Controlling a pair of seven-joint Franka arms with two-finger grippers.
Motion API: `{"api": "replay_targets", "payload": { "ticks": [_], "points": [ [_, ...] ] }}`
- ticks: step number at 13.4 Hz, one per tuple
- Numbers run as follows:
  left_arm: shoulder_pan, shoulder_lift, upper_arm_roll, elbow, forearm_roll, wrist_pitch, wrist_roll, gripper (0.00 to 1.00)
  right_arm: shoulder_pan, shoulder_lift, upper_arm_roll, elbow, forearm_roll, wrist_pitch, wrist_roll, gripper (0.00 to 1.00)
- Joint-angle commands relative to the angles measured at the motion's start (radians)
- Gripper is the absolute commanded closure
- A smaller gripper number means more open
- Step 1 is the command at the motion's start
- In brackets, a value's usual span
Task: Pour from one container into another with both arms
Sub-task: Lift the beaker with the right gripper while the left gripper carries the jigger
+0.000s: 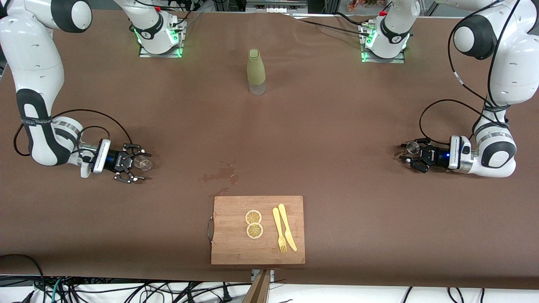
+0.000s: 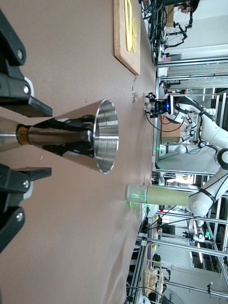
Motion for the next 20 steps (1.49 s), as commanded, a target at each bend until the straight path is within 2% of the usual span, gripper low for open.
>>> {"api": "replay_targets", "payload": {
  "ticks": [1,4,6,7,8,9,10,12,13,14,16,20],
  "points": [
    [-0.004,0.012,0.013,0.016,-0.027,-0.019,0.046,0.50,0.000,0.030,0.000,0.004,0.051,-0.043,-0.054,0.00],
    [-0.004,0.012,0.016,0.014,-0.024,-0.019,0.048,0.50,0.000,0.041,0.000,0.004,0.063,-0.072,-0.071,0.00],
    [-0.004,0.012,0.016,0.014,-0.025,-0.019,0.048,0.50,0.005,0.059,0.000,0.006,0.112,-0.096,-0.121,0.03],
    [-0.004,0.012,0.016,0.016,-0.025,-0.019,0.069,0.54,0.005,0.059,0.000,0.006,0.115,-0.097,-0.129,0.11],
    [-0.004,0.012,0.016,0.014,-0.027,-0.019,0.084,0.65,0.005,0.059,0.000,0.006,0.115,-0.097,-0.129,0.24],
    [-0.004,0.012,0.016,0.016,-0.028,-0.019,0.088,0.74,0.005,0.059,0.000,0.006,0.115,-0.097,-0.129,0.42],
    [-0.004,0.012,0.016,0.016,-0.033,-0.017,0.088,0.81,0.006,0.059,0.000,0.006,0.115,-0.097,-0.129,0.45],
    [-0.004,0.011,0.018,0.014,-0.036,-0.017,0.088,0.83,0.006,0.059,0.000,0.007,0.114,-0.098,-0.129,0.49],
    [-0.004,0.011,0.020,0.014,-0.037,-0.016,0.086,0.95,0.006,0.059,0.000,0.009,0.114,-0.098,-0.129,0.51],
    [-0.004,0.009,0.020,0.016,-0.037,-0.016,0.086,1.00,0.008,0.059,0.000,0.009,0.114,-0.098,-0.126,0.51],
    [-0.004,0.006,0.020,0.016,-0.042,-0.016,0.086,1.00,0.011,0.059,0.000,0.013,0.115,-0.098,-0.121,0.56],
    [-0.006,-0.052,0.020,0.016,-0.043,-0.010,0.072,1.00,0.020,0.059,0.000,0.046,0.112,-0.097,-0.109,0.78]
  ]
}}
